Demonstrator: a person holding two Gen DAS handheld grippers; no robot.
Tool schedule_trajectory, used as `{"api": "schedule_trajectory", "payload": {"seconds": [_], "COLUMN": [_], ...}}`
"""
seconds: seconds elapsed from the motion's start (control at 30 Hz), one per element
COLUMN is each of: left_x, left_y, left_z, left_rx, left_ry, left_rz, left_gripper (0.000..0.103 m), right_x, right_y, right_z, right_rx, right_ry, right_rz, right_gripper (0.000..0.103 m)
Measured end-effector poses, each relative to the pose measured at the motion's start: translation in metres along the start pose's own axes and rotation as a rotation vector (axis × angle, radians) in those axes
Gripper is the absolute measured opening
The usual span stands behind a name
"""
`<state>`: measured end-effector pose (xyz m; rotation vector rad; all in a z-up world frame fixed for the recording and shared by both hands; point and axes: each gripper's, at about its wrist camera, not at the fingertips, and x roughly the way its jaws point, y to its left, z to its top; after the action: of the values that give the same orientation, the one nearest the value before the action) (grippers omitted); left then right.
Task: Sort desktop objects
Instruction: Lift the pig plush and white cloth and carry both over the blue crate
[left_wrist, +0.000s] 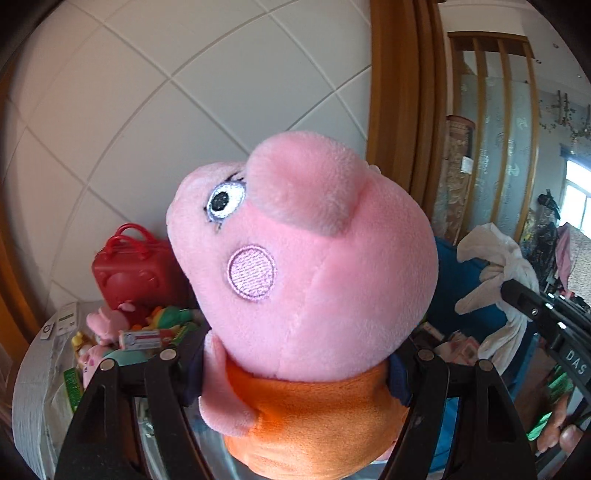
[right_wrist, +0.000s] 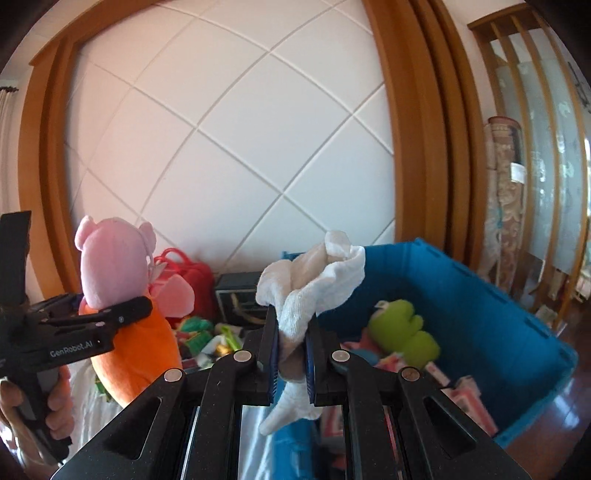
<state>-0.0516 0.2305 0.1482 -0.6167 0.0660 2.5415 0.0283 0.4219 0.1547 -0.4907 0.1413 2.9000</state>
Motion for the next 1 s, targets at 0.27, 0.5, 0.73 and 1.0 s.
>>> {"api": "schedule_trajectory", "payload": {"seconds": [0.27,0.5,0.73,1.0], "left_x": [0.035,0.110,0.135,0.174], "left_y": [-0.136,-0.197,-0.235,-0.245], "left_z": [0.019,0.001,-0.023,-0.044], "left_rx": [0.052,0.096,0.129,0.110], "left_ry": [0.033,0.164,0.275,0.445], "left_rz": [-0.124,-0.071,-0.043,-0.026], "left_gripper": [0.075,0.075,0.079,0.080], "right_x": [0.000,0.017,0.039,0.060], "right_y": [-0.115,-0.180,-0.220,-0.233], "right_z": [-0.009,-0.031,-0.047,-0.054], "right_rx": [0.022,0.048,0.048,0.027], "right_ry": [0.042,0.112,0.186,0.264], "right_rz": [-0.101,-0.085,-0.094,-0.125], "right_gripper": [0.011,0.011,0.012,0.016]}}
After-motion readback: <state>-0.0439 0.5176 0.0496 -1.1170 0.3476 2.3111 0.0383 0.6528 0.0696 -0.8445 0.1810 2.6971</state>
